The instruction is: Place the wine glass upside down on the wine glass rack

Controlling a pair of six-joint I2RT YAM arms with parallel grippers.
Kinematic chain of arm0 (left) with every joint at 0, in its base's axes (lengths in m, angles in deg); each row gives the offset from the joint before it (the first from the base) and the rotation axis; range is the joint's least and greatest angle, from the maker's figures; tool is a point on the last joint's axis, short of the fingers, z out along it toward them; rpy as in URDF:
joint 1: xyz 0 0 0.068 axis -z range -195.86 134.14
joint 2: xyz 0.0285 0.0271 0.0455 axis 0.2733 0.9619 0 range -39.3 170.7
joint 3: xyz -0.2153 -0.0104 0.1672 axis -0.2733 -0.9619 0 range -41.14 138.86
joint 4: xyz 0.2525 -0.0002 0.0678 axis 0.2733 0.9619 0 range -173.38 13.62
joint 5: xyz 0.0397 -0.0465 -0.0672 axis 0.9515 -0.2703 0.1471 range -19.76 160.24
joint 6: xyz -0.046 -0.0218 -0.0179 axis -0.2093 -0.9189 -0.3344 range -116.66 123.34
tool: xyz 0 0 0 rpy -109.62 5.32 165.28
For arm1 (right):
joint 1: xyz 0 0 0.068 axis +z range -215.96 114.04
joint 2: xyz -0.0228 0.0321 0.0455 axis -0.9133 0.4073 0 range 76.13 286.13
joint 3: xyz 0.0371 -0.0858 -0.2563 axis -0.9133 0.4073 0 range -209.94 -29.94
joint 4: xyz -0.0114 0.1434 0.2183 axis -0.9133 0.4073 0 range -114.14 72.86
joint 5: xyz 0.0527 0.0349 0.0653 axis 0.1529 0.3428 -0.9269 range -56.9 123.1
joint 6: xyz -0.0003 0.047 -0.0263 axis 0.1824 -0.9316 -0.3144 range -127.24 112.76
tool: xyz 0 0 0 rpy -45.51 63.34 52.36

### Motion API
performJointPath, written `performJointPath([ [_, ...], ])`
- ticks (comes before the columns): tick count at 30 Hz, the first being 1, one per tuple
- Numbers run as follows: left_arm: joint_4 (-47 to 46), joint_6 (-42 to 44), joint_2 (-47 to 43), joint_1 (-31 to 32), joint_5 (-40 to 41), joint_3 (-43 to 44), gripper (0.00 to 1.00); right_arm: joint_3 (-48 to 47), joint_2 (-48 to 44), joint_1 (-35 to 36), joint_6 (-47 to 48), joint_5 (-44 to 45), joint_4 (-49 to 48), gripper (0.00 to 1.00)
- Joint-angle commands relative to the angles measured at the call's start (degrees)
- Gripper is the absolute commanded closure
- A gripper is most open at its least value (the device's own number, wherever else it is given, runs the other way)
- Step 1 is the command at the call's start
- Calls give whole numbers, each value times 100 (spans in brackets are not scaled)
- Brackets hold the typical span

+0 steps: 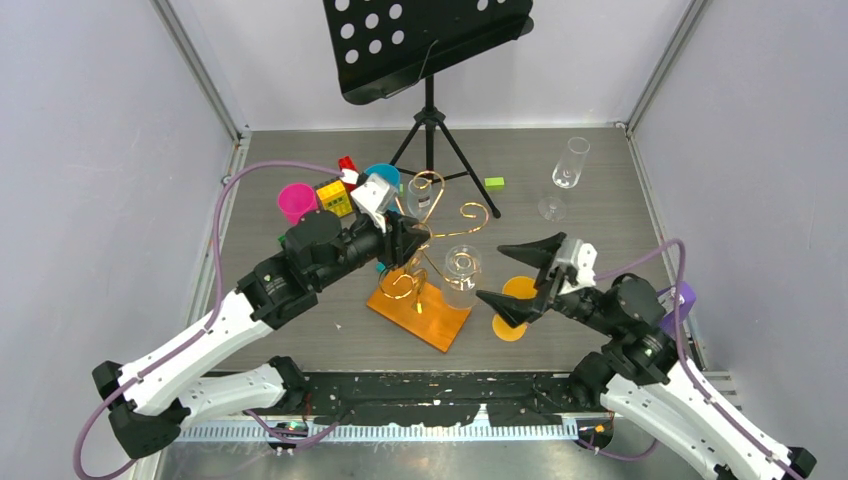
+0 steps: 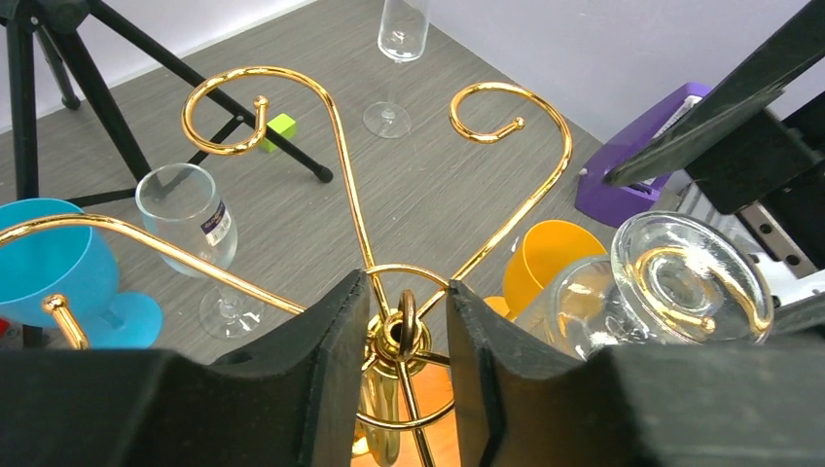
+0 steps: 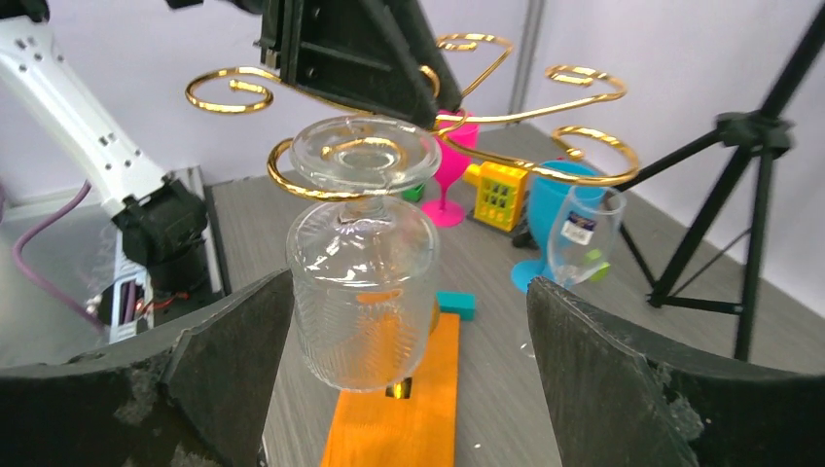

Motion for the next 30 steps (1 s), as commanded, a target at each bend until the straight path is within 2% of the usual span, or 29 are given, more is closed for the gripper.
performJointPath([
  [1,-85,-27,-115,-18,88,-23,58,-161,-488,-16,-139,784,178,5],
  [9,18,-132,-331,-18,33,153,37,-297,-859,-18,-543,1661,835,5],
  [13,181,-157,-444,-18,34,409,31,-351,-895,-14,-914,2289,1080,4],
  [17,480,-157,-558,-18,117,807,27,-643,-687,-19,-1508,3099,1781,1],
  [19,662,-124,-624,-21,189,1018,26,-958,-474,-15,-1815,3495,2366,5],
  [26,1216,96,-772,-19,640,1579,22,-2163,526,-14,-2494,4601,4831,29],
  [30,1419,291,-714,-27,739,1794,21,-2742,1149,-14,-2712,4662,6064,34],
])
